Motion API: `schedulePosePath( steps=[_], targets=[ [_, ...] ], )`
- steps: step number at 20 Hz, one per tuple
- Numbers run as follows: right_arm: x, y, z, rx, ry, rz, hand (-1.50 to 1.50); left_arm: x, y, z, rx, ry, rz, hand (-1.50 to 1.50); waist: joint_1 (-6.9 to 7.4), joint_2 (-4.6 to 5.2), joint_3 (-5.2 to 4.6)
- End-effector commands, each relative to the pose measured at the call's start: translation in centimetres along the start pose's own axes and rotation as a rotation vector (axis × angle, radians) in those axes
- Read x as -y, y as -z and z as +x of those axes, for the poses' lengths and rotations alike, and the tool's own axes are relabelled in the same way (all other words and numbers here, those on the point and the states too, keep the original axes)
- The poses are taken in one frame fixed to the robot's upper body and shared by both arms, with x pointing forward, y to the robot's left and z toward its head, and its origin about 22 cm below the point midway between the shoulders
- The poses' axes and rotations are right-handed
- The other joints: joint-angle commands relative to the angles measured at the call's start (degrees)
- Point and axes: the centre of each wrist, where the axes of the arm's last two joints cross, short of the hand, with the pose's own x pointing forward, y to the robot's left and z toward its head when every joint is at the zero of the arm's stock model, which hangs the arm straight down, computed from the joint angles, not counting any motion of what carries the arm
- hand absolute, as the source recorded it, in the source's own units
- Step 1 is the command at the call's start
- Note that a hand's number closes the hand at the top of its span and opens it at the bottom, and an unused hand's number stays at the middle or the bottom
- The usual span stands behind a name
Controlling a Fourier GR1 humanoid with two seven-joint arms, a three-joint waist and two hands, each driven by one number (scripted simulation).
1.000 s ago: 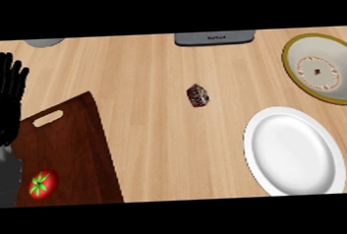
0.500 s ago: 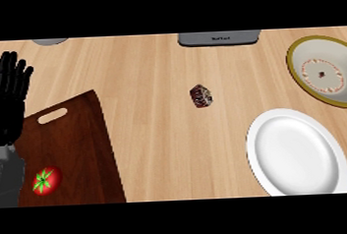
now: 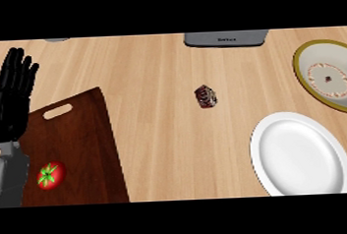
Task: Pick the eggplant from the plate and place it in the bowl
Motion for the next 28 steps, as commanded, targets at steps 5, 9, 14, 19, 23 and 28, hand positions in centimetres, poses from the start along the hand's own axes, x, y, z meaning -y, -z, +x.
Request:
schedulePosePath(
  steps=[5, 9, 14, 19, 23, 28],
  targets=[
    [1.8, 1.9, 1.0, 0.146, 0.218, 0.071, 1.50, 1.2, 0.5, -0.1, 0.004, -0.014, -0.042, 0.00, 1.97, 0.38, -0.33],
    [1.1, 3.5, 1.7, 0.147, 0.235, 0.131, 1.50, 1.6, 0.3, -0.6, 0.011, -0.010, -0.045, 0.00, 1.79, 0.13, -0.43],
    [-0.4, 7.2, 3.7, 0.167, 0.210, 0.219, 1.50, 1.3, 0.4, -0.5, 0.010, -0.001, -0.054, 0.00, 2.43, 0.07, -0.56],
    [-4.5, 10.3, 4.7, 0.168, 0.206, 0.295, 1.50, 1.5, 1.0, 0.1, 0.000, -0.012, -0.038, 0.00, 1.92, 0.06, -0.51],
    [-8.8, 13.3, 6.3, 0.178, 0.223, 0.361, 1.50, 1.0, 1.3, 0.9, -0.001, 0.011, -0.030, 0.00, 1.66, -0.07, -0.51],
    [-13.4, 15.8, 7.9, 0.161, 0.147, 0.393, 1.50, 0.9, 0.2, -0.9, -0.002, 0.020, -0.019, 0.00, 0.31, -0.10, -0.57]
  ],
)
